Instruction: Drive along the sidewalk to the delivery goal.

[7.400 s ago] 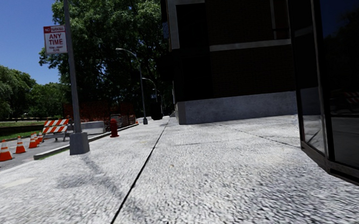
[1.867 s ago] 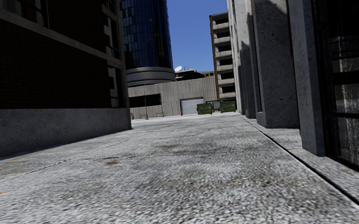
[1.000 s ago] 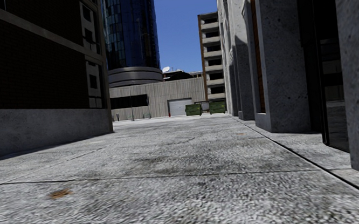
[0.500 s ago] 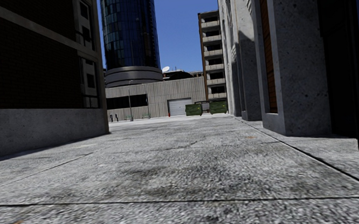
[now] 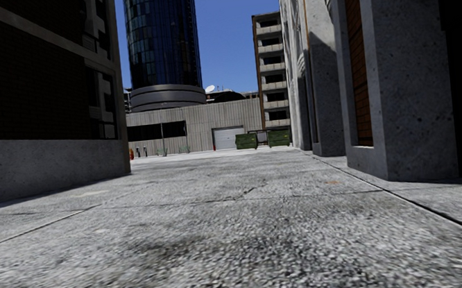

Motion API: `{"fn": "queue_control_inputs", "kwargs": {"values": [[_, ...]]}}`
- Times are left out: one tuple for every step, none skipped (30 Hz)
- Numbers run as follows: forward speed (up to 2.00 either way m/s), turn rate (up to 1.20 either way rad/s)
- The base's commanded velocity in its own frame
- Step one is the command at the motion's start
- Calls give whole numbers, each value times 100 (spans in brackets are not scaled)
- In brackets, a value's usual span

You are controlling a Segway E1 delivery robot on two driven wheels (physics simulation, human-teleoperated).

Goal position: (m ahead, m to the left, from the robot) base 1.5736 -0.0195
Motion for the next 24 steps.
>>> {"fn": "queue_control_inputs", "kwargs": {"values": [[146,0],[146,0],[146,0],[146,0],[146,0],[146,0],[146,0],[146,0],[146,0],[146,0],[146,0],[146,0],[146,0],[146,0],[146,0],[146,0],[146,0],[146,0],[146,0],[146,0],[146,0],[146,0],[146,0],[144,0]]}}
